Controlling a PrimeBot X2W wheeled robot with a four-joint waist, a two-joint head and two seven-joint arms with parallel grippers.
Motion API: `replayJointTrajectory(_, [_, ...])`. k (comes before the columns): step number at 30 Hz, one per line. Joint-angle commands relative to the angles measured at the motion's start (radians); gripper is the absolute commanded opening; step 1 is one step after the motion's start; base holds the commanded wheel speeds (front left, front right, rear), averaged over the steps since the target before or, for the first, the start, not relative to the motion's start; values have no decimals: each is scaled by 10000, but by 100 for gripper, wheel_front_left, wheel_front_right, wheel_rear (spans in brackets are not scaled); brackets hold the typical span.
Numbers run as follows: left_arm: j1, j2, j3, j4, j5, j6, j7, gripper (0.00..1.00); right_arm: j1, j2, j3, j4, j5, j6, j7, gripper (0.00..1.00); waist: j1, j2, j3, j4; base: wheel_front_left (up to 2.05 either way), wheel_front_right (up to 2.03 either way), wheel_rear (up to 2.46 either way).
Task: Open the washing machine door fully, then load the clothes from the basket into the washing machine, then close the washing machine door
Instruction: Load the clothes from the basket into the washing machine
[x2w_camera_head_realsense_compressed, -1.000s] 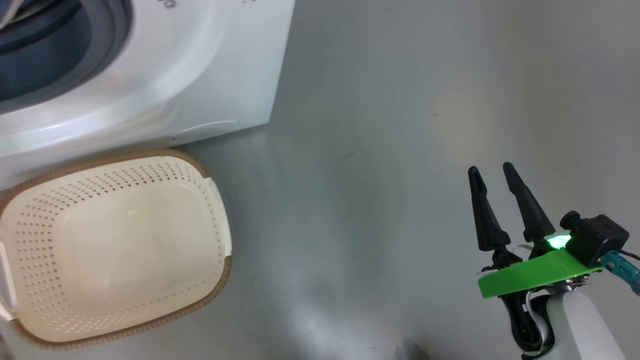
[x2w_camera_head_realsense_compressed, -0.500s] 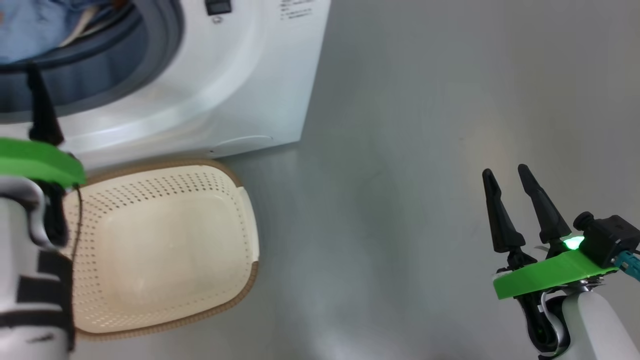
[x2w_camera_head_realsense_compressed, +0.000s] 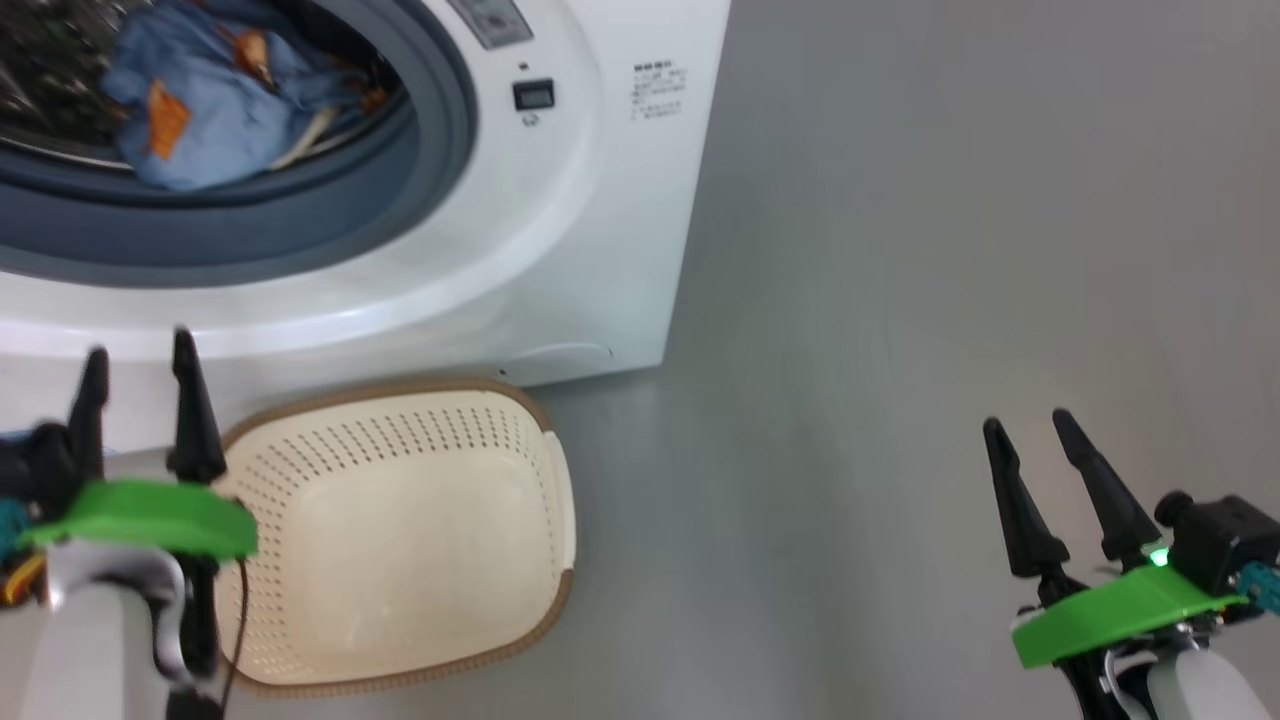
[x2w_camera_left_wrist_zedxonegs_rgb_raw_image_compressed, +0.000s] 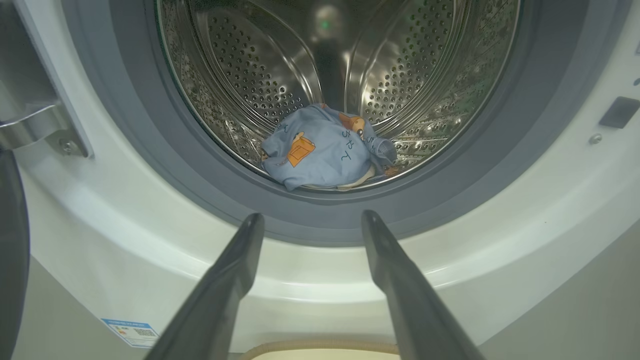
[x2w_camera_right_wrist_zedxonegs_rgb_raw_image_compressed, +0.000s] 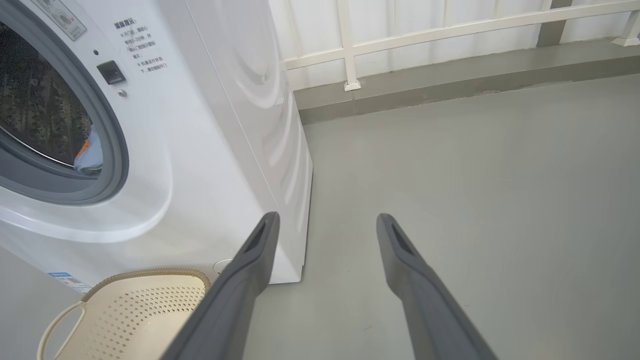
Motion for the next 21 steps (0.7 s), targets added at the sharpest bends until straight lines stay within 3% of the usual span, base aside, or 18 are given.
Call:
replayJointTrajectory(1, [391, 253, 289, -431, 116, -15, -53, 100, 263, -197, 173, -168, -26, 27, -48, 100, 0, 0, -646, 342, 0, 0, 0])
replayJointTrajectory(21, [3980, -69, 64, -2293, 171, -15, -53, 100, 1786, -573, -72, -95, 132, 27, -48, 100, 0, 0, -2377, 840, 0, 0, 0])
